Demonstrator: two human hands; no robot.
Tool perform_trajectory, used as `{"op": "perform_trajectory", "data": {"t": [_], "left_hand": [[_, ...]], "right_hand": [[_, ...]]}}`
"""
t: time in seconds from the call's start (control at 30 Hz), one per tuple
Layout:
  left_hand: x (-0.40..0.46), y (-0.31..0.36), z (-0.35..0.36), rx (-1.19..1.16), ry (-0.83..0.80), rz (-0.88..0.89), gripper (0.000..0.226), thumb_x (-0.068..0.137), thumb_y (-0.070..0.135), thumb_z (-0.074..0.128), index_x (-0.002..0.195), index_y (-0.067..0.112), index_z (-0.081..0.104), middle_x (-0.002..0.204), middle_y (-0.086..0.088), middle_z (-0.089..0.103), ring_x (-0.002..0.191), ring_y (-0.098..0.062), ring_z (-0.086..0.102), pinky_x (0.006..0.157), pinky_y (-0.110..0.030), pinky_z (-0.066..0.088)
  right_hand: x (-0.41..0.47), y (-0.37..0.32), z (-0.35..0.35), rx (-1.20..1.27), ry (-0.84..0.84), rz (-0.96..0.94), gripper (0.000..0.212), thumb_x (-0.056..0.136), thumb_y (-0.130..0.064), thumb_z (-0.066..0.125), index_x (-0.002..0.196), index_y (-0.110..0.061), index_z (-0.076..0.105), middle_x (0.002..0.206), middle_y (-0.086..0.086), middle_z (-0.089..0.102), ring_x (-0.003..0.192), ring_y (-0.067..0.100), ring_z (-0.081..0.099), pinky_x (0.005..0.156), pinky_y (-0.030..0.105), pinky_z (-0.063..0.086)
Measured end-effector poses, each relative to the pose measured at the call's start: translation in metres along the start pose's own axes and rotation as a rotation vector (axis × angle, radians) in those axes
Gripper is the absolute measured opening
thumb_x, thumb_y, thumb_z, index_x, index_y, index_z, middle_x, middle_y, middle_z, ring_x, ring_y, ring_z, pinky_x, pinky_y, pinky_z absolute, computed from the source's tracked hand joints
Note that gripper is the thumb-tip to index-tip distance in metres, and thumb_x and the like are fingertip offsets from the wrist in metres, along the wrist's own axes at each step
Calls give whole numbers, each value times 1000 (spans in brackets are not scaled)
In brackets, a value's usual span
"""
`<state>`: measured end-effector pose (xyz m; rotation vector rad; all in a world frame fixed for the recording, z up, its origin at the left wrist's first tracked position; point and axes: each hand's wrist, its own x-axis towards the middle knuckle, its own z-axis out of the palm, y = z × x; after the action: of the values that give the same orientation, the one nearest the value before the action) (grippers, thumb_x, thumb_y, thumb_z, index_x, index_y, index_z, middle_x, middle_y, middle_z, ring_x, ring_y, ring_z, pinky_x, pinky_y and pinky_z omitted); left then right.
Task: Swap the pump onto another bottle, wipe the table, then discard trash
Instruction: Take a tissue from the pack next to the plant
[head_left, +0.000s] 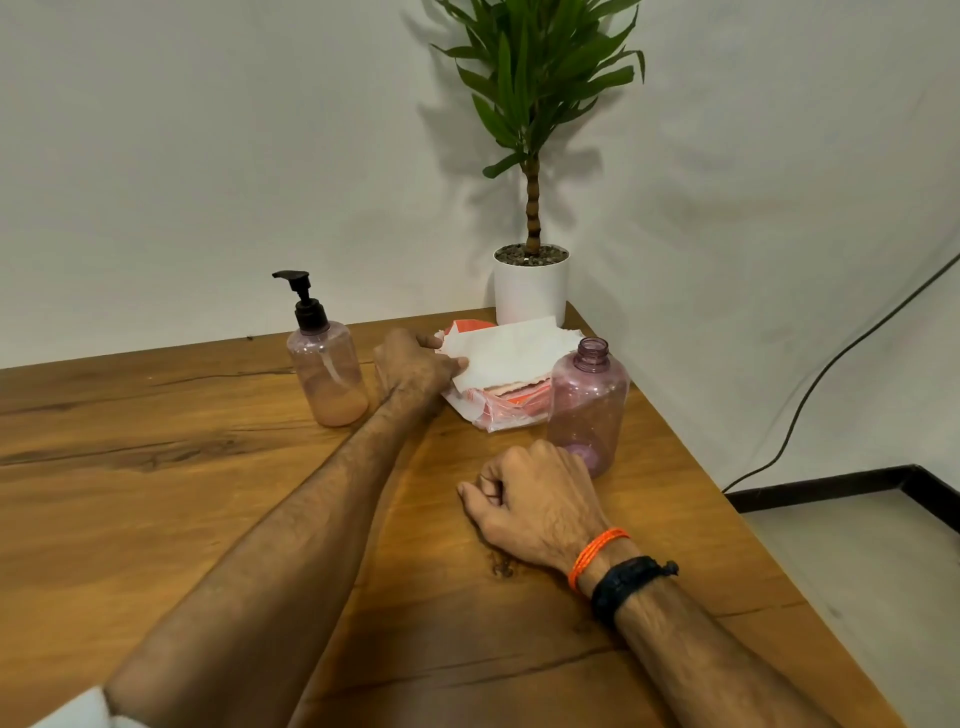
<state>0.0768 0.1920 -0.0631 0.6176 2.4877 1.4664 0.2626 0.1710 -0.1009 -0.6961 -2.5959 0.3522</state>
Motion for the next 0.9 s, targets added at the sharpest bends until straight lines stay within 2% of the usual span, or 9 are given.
{"op": "perform_trajectory", "data": {"t": [0.1,0.17,0.27,0.33,0.43,0.53,0.67,0.77,0.9], "left_hand": [[-1,0,-1,24,33,54,40,74,24,82,108,9,69,117,-12,68,88,-26,71,78,-39,61],[-3,-2,-2,56,46,173,39,76,18,80,112,12,67,116,-11,69,92,-26,70,77,-35,61],[-6,-8,-2,144,32,352,47,72,7,72,117,23,68,112,-8,71,87,-16,63,71,-25,57],[-7,-10,-2,202,31,399,44,70,11,73,113,24,71,111,-6,71,86,-14,60,69,-23,54],[-8,-9,-1,172,44,423,26,72,27,80,97,19,76,100,-2,74,86,-16,66,70,-25,56],[-9,-6,-1,177,90,452,18,71,35,80,83,21,75,88,1,74,79,-15,66,61,-26,53],[-11,-4,-3,209,147,516,21,75,37,74,92,25,76,87,3,75,77,-15,67,55,-21,40],[-11,-4,-5,182,134,529,22,78,33,71,97,24,78,91,1,77,77,-16,67,59,-21,44],[-13,0,-11,62,72,410,14,73,26,74,83,17,79,78,-5,76,64,-18,71,64,-29,58]], "right_hand": [[0,0,0,8,-6,-2,45,84,-51,51,59,-14,54,60,-2,60,66,20,61,72,37,54],[0,0,0,4,-6,-4,45,84,-51,51,58,-15,53,60,-2,60,66,21,61,72,37,54],[1,0,0,-1,1,-7,46,84,-51,51,57,-15,51,59,-3,60,66,20,60,72,37,54],[0,0,1,-2,5,-6,46,84,-51,51,56,-15,50,59,-3,60,66,20,61,71,37,53],[0,0,1,-4,7,-9,46,83,-52,51,56,-15,51,58,-3,59,66,20,60,70,37,53],[0,1,1,-2,12,-11,46,83,-52,51,57,-14,51,58,-4,58,65,20,60,70,37,53],[0,1,3,-5,18,-10,46,83,-52,51,57,-14,52,59,-3,59,67,21,60,70,37,53],[0,0,3,-14,22,-11,46,83,-53,50,57,-15,51,59,-3,60,67,21,60,71,37,53],[0,1,3,-19,20,7,46,82,-53,51,56,-15,51,57,-4,59,66,20,61,71,37,53]]}}
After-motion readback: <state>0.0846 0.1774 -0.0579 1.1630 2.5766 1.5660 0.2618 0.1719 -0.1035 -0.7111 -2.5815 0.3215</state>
